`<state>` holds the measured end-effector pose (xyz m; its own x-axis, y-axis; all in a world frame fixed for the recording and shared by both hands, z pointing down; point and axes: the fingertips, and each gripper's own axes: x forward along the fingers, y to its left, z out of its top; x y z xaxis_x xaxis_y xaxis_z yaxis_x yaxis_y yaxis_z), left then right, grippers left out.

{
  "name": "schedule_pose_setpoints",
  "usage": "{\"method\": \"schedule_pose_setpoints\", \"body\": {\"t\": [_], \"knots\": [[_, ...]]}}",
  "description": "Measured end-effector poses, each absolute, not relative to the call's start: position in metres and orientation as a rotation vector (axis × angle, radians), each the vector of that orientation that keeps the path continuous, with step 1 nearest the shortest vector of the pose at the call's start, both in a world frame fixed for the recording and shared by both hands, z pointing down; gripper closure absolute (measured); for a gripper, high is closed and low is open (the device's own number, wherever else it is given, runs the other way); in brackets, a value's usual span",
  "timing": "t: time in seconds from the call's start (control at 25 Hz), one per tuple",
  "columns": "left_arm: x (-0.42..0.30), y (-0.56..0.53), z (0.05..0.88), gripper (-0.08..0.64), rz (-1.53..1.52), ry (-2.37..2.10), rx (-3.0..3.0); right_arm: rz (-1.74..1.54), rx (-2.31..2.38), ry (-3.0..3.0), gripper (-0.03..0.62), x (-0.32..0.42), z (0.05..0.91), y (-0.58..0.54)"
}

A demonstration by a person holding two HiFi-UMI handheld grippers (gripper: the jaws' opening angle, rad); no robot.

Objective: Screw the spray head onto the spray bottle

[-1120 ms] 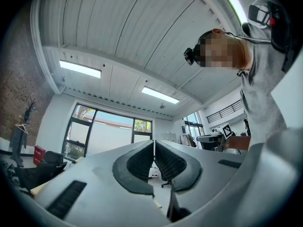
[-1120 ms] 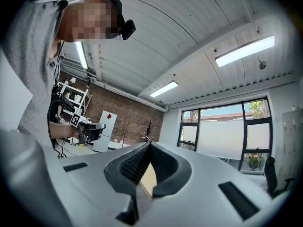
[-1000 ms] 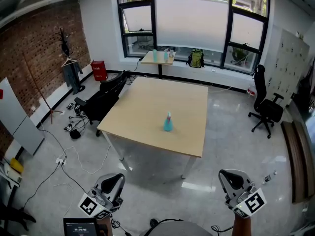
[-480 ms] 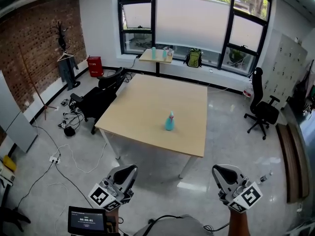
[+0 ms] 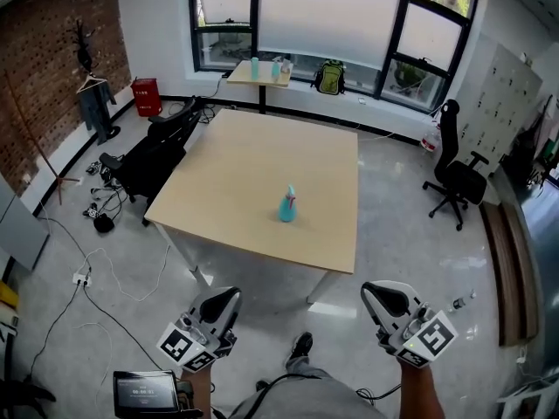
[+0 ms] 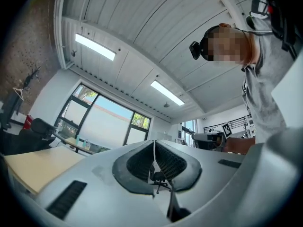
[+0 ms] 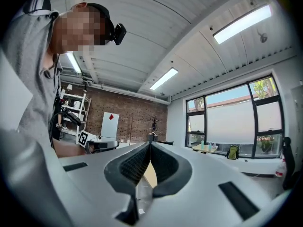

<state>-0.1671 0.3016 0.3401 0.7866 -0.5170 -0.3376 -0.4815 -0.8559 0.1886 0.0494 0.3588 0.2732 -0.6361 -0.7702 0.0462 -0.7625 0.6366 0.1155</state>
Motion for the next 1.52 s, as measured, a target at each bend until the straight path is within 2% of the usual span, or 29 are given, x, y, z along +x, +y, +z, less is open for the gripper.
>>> {"method": "schedule_pose_setpoints", "body": {"t": [0.24, 0.56, 0.68, 0.88, 1.0, 1.24, 1.52], "knots": [[-0.113, 0.218, 0.353, 0.546, -0.537, -0.828, 2.868, -0.134, 1.255, -2.836, 0.586, 0.080, 0.271, 0.267], [-0.040, 0.105, 0.386, 0.546, -0.283, -0.881, 2.973, -0.109, 1.151, -2.850, 0.586, 0.134, 0.278, 0.150], [-0.039, 0.061, 0.415, 0.546, -0.204, -0.929, 2.935, -0.158, 1.090, -2.880, 0.586, 0.139, 0.286, 0.106], [-0.034, 0.022, 0.483, 0.546, -0.041, -0.860, 2.818, 0.033, 1.164, -2.832, 0.586, 0.161, 0.322, 0.074], [-0.021, -0.028, 0.508, 0.546, -0.039, -0.812, 2.800, 0.029, 1.244, -2.775, 0.586, 0.175, 0.316, 0.040], [-0.032, -0.143, 0.548, 0.546, -0.056, -0.738, 2.727, -0.051, 1.326, -2.618, 0.586, 0.145, 0.298, -0.042], [-0.011, -0.161, 0.592, 0.545, 0.139, -0.604, 2.727, 0.097, 1.391, -2.625, 0.585, 0.152, 0.309, -0.065]]}}
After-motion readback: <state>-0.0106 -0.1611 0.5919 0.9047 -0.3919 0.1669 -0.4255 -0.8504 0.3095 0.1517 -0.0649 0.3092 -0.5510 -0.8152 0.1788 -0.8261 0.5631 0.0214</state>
